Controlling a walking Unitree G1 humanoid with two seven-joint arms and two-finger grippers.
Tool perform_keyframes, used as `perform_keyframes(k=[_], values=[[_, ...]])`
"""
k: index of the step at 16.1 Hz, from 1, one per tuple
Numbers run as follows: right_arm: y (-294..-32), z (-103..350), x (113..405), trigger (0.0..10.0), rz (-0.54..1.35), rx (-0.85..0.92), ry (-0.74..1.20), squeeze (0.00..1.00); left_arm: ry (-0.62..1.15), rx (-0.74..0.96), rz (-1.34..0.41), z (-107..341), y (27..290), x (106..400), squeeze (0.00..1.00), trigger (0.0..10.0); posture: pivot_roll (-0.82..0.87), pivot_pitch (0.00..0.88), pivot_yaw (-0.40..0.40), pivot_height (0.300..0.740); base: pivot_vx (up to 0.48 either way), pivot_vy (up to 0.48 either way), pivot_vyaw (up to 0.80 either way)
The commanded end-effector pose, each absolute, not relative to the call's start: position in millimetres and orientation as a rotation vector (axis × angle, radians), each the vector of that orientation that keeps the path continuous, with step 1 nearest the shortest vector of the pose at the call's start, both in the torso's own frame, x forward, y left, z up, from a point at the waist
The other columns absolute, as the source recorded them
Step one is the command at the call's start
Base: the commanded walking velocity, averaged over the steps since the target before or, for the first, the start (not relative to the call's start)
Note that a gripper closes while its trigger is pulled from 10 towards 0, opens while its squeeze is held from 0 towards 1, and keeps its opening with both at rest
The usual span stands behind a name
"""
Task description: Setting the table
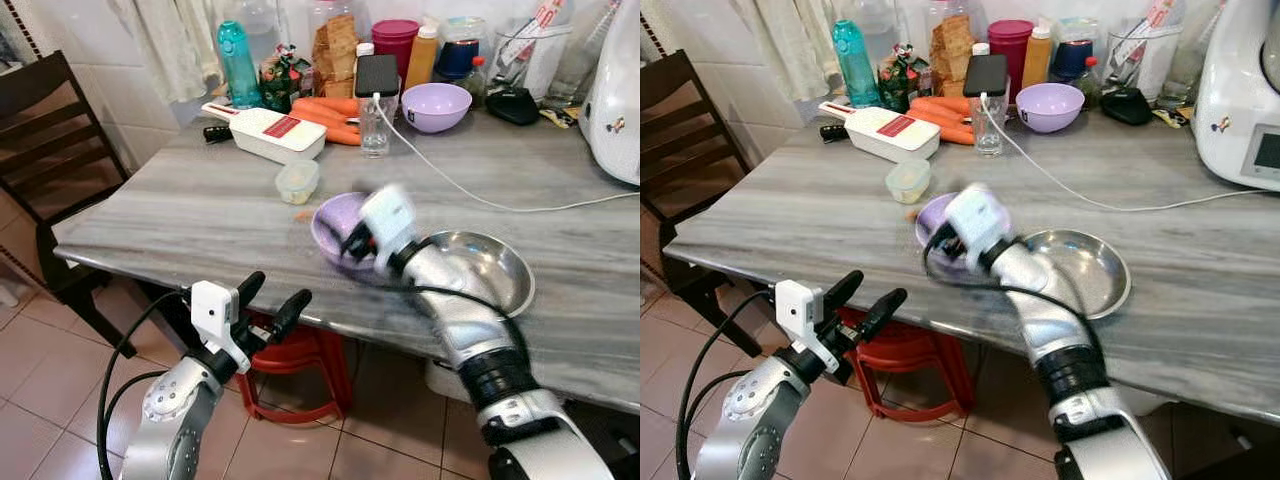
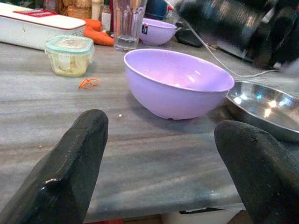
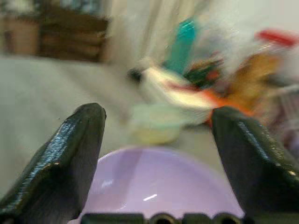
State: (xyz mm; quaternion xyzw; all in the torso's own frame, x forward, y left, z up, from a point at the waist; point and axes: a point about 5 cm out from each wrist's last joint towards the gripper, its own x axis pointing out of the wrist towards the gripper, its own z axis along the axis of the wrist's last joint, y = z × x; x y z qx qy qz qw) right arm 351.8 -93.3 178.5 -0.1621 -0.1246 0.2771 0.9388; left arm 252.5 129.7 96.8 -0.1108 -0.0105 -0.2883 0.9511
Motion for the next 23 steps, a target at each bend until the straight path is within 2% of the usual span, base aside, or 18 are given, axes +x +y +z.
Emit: perform_keyframes(k=[1, 4, 9, 11, 13, 16, 17, 18, 19, 23], values=[[-102.4, 181.9, 349.8, 10.0, 0.499, -0.323, -0.277, 1.0, -0.026, -0.219, -0.583, 98.2, 133.2, 253.1, 0.0, 10.0, -0.05, 0.026, 0.092, 0.74, 0.0, 0.0, 0.0], [-133.3, 187.6, 326.9, 10.0, 0.322, -0.405, -0.384, 1.0, -0.019, -0.23, -0.58, 95.8, 133.1, 251.2, 0.0, 10.0, -0.06, 0.035, 0.096, 0.74, 0.0, 0.0, 0.0], [-164.3, 166.2, 297.7, 10.0, 0.165, -0.405, -0.265, 1.0, -0.006, -0.234, -0.594, 93.2, 133.1, 250.5, 0.0, 10.0, -0.09, 0.045, 0.103, 0.74, 0.0, 0.0, 0.0], [-183.9, 155.3, 278.1, 10.0, 0.046, -0.423, -0.187, 1.0, -0.005, -0.231, -0.593, 93.1, 134.1, 251.1, 0.0, 10.0, -0.1, 0.043, 0.112, 0.74, 0.0, 0.0, 0.0], [-193.5, 147.0, 272.5, 10.0, 0.005, -0.402, -0.122, 1.0, 0.001, -0.231, -0.604, 92.2, 132.1, 250.9, 0.0, 10.0, -0.1, 0.039, 0.12, 0.74, 0.0, 0.0, 0.0], [-199.8, 135.5, 281.3, 10.0, 0.017, -0.379, 0.007, 0.99, 0.002, -0.232, -0.637, 94.6, 129.4, 253.0, 0.0, 10.0, -0.1, 0.032, 0.13, 0.74, 0.0, 0.0, 0.0], [-200.7, 133.9, 285.9, 10.0, 0.03, -0.342, 0.044, 0.48, 0.004, -0.235, -0.658, 95.9, 129.3, 254.3, 0.0, 10.0, -0.1, 0.032, 0.13, 0.74, 0.0, 0.0, 0.0], [-201.6, 131.1, 288.5, 10.0, 0.047, -0.329, 0.084, 0.05, 0.008, -0.232, -0.664, 95.7, 129.8, 254.6, 0.0, 10.0, -0.1, 0.032, 0.132, 0.74, 0.0, 0.0, 0.0], [-202.2, 129.4, 289.3, 10.0, 0.065, -0.333, 0.103, 0.0, 0.009, -0.231, -0.663, 95.4, 130.4, 254.5, 0.0, 10.0, -0.1, 0.032, 0.132, 0.74, 0.0, 0.0, 0.0], [-206.0, 120.6, 294.6, 10.0, 0.167, -0.368, 0.2, 0.0, 0.021, -0.239, -0.662, 93.1, 129.0, 248.3, 0.0, 10.0, -0.08, 0.032, 0.123, 0.74, 0.0, 0.0, 0.0]])
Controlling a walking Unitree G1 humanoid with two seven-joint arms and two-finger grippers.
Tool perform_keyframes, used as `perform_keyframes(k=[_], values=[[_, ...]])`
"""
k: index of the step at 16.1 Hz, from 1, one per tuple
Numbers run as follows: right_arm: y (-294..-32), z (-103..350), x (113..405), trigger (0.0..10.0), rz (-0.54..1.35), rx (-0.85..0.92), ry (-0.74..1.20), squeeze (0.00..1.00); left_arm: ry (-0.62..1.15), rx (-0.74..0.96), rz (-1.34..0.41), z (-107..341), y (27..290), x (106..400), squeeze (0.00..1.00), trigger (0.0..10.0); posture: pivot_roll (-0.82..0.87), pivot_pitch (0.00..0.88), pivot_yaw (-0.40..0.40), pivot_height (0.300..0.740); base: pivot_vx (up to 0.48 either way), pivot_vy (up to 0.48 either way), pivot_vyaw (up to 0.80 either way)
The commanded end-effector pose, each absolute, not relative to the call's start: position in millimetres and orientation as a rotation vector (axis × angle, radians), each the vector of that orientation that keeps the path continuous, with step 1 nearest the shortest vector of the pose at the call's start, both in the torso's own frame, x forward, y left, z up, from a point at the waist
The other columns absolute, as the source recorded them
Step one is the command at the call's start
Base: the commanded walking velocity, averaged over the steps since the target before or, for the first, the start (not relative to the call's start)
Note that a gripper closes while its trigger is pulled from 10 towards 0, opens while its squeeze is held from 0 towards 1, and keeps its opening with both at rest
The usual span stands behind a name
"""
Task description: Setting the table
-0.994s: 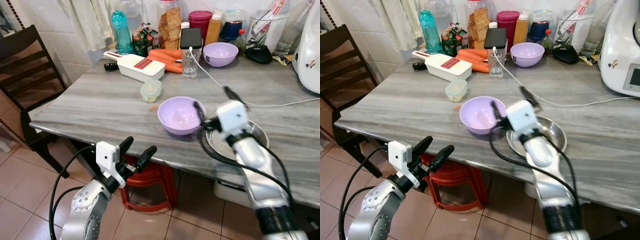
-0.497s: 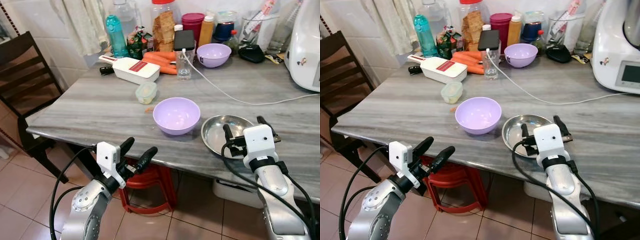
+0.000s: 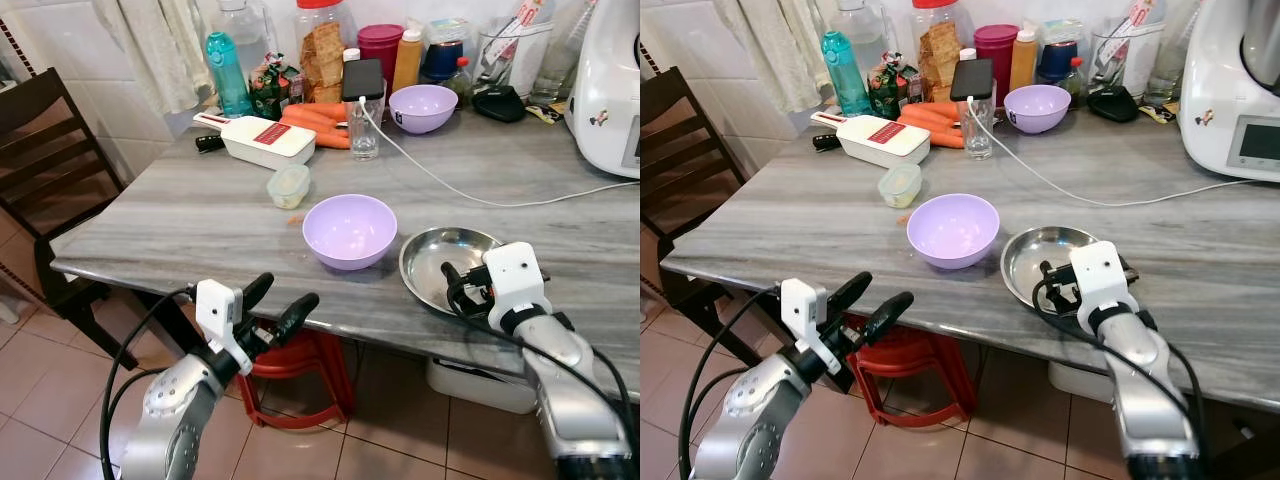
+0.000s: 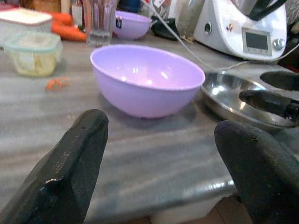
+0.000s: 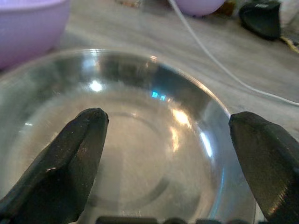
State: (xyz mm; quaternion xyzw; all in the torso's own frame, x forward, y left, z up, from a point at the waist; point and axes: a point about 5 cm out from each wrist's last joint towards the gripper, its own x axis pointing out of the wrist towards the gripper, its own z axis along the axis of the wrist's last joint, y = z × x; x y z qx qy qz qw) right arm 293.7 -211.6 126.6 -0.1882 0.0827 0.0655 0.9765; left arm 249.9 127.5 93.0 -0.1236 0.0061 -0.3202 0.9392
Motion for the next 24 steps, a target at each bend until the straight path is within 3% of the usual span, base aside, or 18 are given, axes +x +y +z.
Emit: perform_keyframes(k=[1, 15, 24], values=[[-205.2, 119.6, 295.9, 10.0, 0.186, -0.37, 0.216, 0.0, 0.024, -0.24, -0.663, 92.6, 128.8, 247.6, 0.0, 10.0, -0.08, 0.032, 0.123, 0.74, 0.0, 0.0, 0.0], [-190.1, 130.9, 312.8, 10.0, 0.33, -0.32, 0.256, 0.0, 0.04, -0.218, -0.658, 91.6, 134.5, 247.8, 0.0, 10.0, -0.06, 0.035, 0.126, 0.74, 0.0, 0.0, 0.0], [-197.9, 116.5, 310.0, 10.0, 0.343, -0.323, 0.383, 0.0, 0.05, -0.218, -0.665, 90.1, 132.9, 248.1, 0.0, 10.0, -0.06, 0.035, 0.125, 0.74, 0.0, 0.0, 0.0]])
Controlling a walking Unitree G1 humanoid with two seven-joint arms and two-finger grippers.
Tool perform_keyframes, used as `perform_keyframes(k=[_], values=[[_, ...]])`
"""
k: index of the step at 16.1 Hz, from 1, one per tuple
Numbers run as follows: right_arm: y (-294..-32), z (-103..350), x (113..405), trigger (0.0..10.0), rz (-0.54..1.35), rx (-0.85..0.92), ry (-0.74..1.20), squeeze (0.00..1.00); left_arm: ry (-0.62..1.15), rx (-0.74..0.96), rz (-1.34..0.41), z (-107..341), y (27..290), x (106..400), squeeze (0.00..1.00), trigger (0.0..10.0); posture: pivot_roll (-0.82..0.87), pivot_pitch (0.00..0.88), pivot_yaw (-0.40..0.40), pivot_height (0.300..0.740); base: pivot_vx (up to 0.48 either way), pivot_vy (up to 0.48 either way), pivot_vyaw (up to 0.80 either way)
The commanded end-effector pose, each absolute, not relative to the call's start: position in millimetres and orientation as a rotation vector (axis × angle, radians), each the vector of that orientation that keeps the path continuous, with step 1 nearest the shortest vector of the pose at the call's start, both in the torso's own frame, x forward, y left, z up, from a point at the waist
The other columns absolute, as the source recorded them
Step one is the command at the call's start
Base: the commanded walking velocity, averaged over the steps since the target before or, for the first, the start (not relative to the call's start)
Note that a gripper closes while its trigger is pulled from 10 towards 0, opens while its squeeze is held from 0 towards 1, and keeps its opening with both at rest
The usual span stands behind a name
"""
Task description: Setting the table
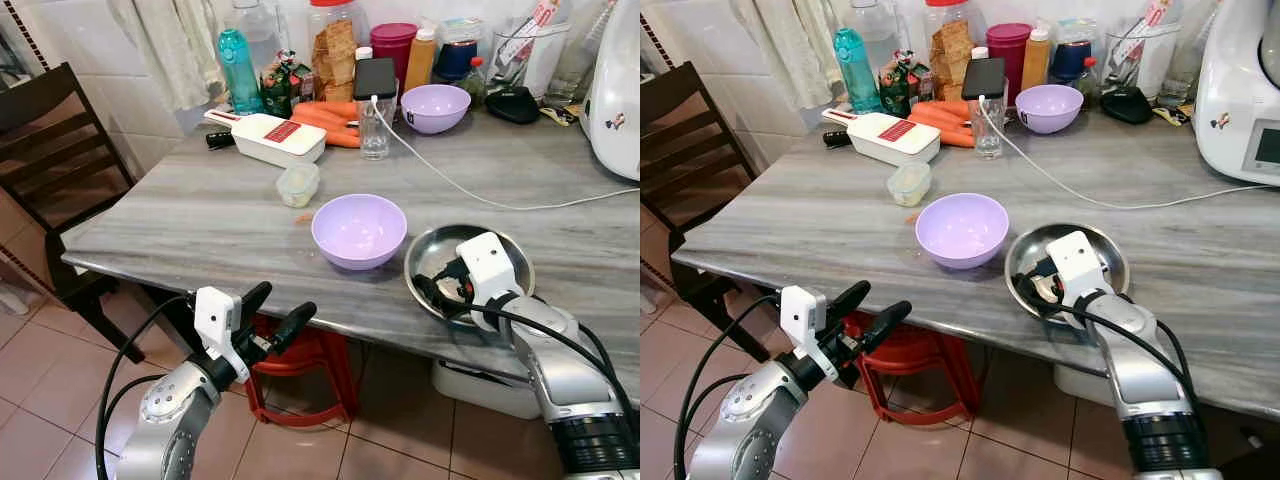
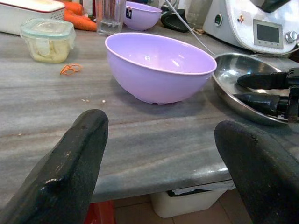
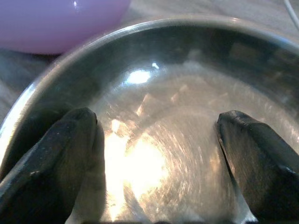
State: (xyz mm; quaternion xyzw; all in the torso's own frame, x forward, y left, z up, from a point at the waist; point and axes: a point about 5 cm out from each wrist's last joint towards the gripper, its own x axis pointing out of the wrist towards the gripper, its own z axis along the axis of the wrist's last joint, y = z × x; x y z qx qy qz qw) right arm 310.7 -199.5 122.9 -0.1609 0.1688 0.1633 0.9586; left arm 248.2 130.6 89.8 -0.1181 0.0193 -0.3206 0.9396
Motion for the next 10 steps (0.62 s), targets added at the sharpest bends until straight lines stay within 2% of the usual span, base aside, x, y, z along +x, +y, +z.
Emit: perform_keyframes(k=[1, 10], values=[[-197.7, 116.1, 310.2, 10.0, 0.348, -0.314, 0.386, 0.0, 0.051, -0.218, -0.666, 90.0, 132.5, 248.1, 0.0, 10.0, -0.06, 0.036, 0.125, 0.74, 0.0, 0.0, 0.0], [-172.2, 124.1, 319.5, 10.0, 0.427, -0.245, 0.367, 0.0, 0.053, -0.22, -0.67, 89.2, 129.5, 248.9, 0.0, 10.0, -0.06, 0.032, 0.116, 0.74, 0.0, 0.0, 0.0]])
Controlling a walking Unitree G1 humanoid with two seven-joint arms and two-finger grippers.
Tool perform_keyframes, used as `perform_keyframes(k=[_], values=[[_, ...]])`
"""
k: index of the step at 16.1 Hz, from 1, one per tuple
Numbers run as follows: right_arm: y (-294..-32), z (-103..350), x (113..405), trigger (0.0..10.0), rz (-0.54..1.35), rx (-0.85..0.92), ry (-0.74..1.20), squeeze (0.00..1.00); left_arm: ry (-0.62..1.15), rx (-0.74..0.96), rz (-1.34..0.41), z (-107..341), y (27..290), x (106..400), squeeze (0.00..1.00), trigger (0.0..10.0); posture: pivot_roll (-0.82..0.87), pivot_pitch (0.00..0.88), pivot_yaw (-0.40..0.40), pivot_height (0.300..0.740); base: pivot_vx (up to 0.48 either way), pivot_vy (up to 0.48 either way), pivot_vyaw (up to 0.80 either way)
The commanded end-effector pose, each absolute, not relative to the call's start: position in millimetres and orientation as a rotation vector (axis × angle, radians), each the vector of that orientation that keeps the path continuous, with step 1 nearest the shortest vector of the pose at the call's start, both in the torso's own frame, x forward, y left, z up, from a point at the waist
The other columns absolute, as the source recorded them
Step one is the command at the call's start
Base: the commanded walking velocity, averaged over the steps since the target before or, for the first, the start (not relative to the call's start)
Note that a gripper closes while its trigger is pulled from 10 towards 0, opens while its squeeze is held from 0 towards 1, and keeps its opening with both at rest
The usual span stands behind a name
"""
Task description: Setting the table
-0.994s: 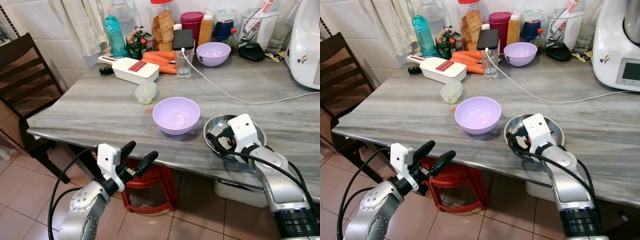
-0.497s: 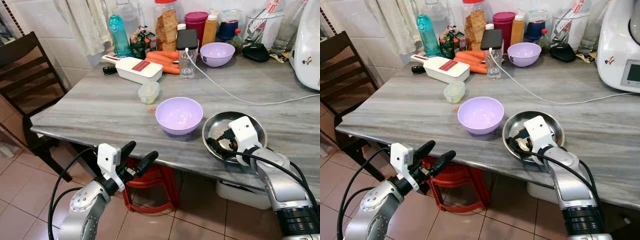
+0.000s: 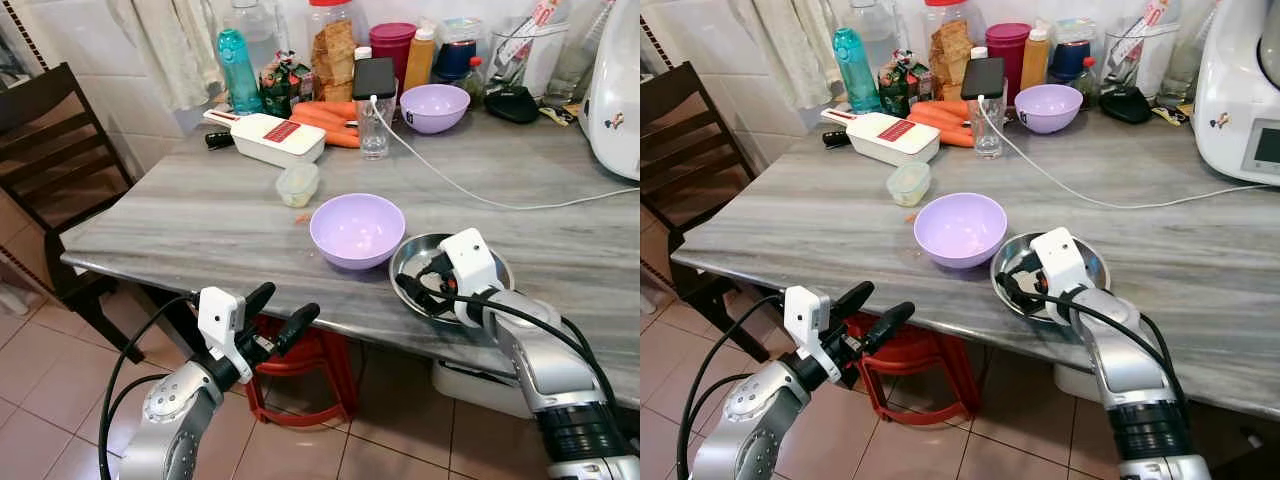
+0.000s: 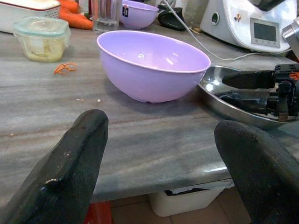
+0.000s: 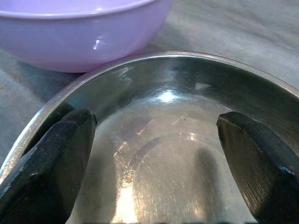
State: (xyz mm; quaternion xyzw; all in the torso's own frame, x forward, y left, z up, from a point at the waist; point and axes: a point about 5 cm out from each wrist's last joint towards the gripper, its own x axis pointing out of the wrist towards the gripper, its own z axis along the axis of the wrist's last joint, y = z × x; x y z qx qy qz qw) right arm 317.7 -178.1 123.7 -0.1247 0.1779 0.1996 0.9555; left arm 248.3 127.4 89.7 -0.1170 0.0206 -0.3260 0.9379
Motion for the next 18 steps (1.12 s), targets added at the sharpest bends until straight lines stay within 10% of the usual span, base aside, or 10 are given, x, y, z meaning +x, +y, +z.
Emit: perform_keyframes(k=[1, 18], values=[[-169.8, 125.5, 320.7, 10.0, 0.431, -0.239, 0.363, 0.0, 0.053, -0.221, -0.67, 89.1, 129.0, 249.0, 0.0, 10.0, -0.06, 0.032, 0.116, 0.74, 0.0, 0.0, 0.0], [-200.6, 168.2, 301.4, 10.0, 0.104, -0.007, -0.044, 0.0, 0.034, -0.238, -0.651, 87.5, 137.4, 251.8, 0.0, 10.0, -0.08, 0.022, 0.109, 0.74, 0.0, 0.0, 0.0]])
